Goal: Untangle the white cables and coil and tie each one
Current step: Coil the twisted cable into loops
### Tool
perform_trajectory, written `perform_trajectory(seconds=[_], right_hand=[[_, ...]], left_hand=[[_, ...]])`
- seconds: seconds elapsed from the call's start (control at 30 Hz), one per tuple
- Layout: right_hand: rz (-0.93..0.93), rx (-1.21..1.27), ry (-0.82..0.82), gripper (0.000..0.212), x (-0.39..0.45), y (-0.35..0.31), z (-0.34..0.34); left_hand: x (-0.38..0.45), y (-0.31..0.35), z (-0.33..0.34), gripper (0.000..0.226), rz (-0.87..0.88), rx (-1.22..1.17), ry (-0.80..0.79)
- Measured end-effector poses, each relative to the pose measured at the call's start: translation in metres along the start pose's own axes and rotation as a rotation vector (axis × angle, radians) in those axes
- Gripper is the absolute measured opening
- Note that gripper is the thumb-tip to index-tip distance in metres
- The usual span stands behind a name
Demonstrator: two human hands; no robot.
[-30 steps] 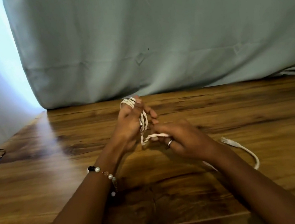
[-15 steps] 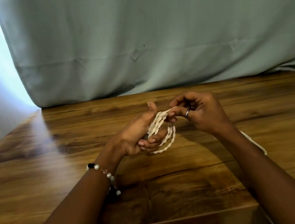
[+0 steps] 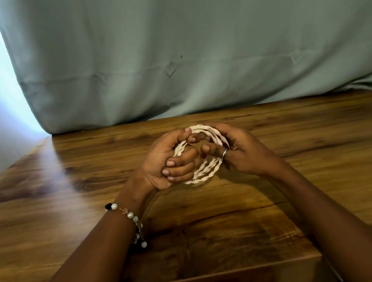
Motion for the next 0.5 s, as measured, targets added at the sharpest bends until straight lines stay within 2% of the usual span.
perform_trajectory(seconds=[0.1, 0.2, 0.27, 0.33, 0.43, 0.5], right_hand=[[0.045, 0.162, 0.047, 0.018, 0.004, 0.000, -0.001], [0.020, 0.133, 0.154, 0.015, 0.005, 0.001, -0.002], [0.004, 0.107, 0.200, 0.013, 0.004, 0.004, -0.001], [0.019, 0.094, 0.194, 0.022, 0.003, 0.005, -0.001], [0.083, 0.112, 0.143, 0.054, 0.003, 0.003, -0.002], [0.058, 0.053, 0.111, 0.052, 0.002, 0.001, -0.004]], left_hand=[[0.005, -0.002, 0.001, 0.016, 0.044, 0.023, 0.130], [0.013, -0.006, 0.006, 0.020, 0.111, 0.116, 0.319], [0.018, -0.008, 0.009, 0.032, 0.134, 0.136, 0.410], [0.019, -0.008, 0.010, 0.042, 0.155, 0.130, 0.485], [0.013, -0.004, 0.008, 0.046, 0.187, 0.093, 0.558], [0.008, 0.003, 0.005, 0.044, 0.225, 0.051, 0.606]])
Point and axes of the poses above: each hand's wrist, its own x-axis towards the middle knuckle, its own z-axis out of the palm, y = z × x, the point moved 1 cm from there along x, towards the middle knuckle, and after that the axes turned 3 degrees about y, right-handed, at the moved point
